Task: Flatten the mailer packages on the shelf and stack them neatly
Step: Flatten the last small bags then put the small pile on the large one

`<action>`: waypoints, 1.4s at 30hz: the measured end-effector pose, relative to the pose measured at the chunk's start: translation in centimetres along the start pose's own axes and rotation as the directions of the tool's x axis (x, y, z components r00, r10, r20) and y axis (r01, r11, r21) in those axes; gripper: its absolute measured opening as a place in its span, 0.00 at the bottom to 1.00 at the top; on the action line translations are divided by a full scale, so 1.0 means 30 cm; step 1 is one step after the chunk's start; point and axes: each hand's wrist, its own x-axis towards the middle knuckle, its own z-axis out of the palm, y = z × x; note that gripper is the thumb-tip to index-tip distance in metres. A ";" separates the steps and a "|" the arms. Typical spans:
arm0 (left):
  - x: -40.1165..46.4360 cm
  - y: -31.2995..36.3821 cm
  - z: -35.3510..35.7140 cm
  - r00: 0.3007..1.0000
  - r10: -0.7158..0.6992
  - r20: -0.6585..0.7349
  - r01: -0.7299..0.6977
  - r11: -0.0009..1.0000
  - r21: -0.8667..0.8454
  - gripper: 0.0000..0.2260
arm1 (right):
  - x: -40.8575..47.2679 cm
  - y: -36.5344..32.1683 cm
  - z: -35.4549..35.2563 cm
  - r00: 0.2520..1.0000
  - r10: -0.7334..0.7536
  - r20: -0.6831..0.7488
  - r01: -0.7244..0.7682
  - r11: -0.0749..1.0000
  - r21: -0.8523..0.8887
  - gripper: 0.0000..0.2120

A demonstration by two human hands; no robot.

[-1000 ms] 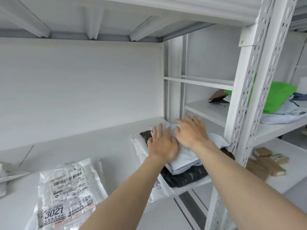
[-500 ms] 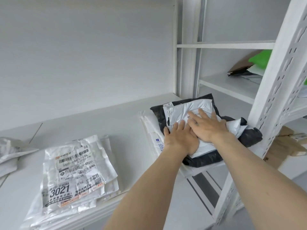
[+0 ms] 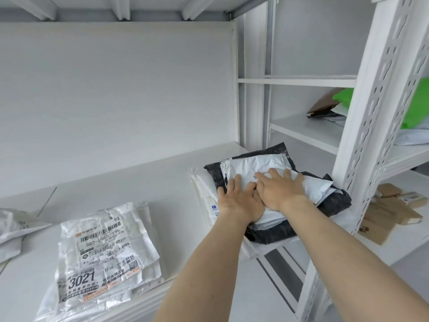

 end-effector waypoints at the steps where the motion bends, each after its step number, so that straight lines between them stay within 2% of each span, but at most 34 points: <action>1: -0.003 -0.009 -0.022 1.000 -0.016 0.018 0.015 0.999 0.042 0.23 | -0.013 -0.013 -0.014 0.999 -0.016 -0.045 0.011 0.995 -0.100 0.23; 4: -0.042 -0.038 -0.118 0.995 -0.030 0.093 0.020 0.994 0.105 0.26 | -0.053 -0.044 -0.076 0.989 -0.079 -0.127 0.046 0.967 -0.251 0.22; 8: -0.154 -0.177 -0.244 1.000 -0.023 0.016 0.021 0.992 0.124 0.25 | -0.147 -0.153 -0.143 0.964 -0.198 -0.180 0.166 0.970 -0.177 0.19; 13: -0.306 -0.416 -0.379 0.981 -0.187 -0.059 0.188 0.982 0.021 0.25 | -0.254 -0.368 -0.252 0.919 -0.300 -0.256 0.299 0.953 -0.043 0.17; 21: -0.595 -0.835 -0.517 0.911 -0.390 -0.135 0.380 0.920 -0.097 0.25 | -0.423 -0.786 -0.377 0.831 -0.490 -0.264 0.494 0.867 -0.057 0.17; 27: -0.791 -1.171 -0.493 0.812 -0.567 -0.137 0.556 0.823 -0.113 0.25 | -0.495 -1.065 -0.377 0.764 -0.588 -0.268 0.597 0.801 -0.055 0.21; 31: -0.892 -1.365 -0.452 0.756 -0.644 -0.117 0.643 0.764 -0.049 0.20 | -0.528 -1.249 -0.354 0.661 -0.690 -0.293 0.705 0.706 -0.072 0.19; 35: -0.948 -1.483 -0.368 0.739 -0.670 -0.076 0.662 0.742 -0.106 0.16 | -0.562 -1.409 -0.290 0.601 -0.762 -0.241 0.772 0.631 -0.071 0.17; 39: -0.955 -1.573 -0.251 0.752 -0.658 -0.034 0.629 0.733 -0.258 0.25 | -0.563 -1.544 -0.187 0.582 -0.800 -0.146 0.804 0.593 -0.044 0.24; 42: -0.956 -1.612 -0.174 0.772 -0.632 -0.068 0.607 0.765 -0.215 0.21 | -0.548 -1.625 -0.139 0.583 -0.808 -0.081 0.810 0.586 -0.011 0.25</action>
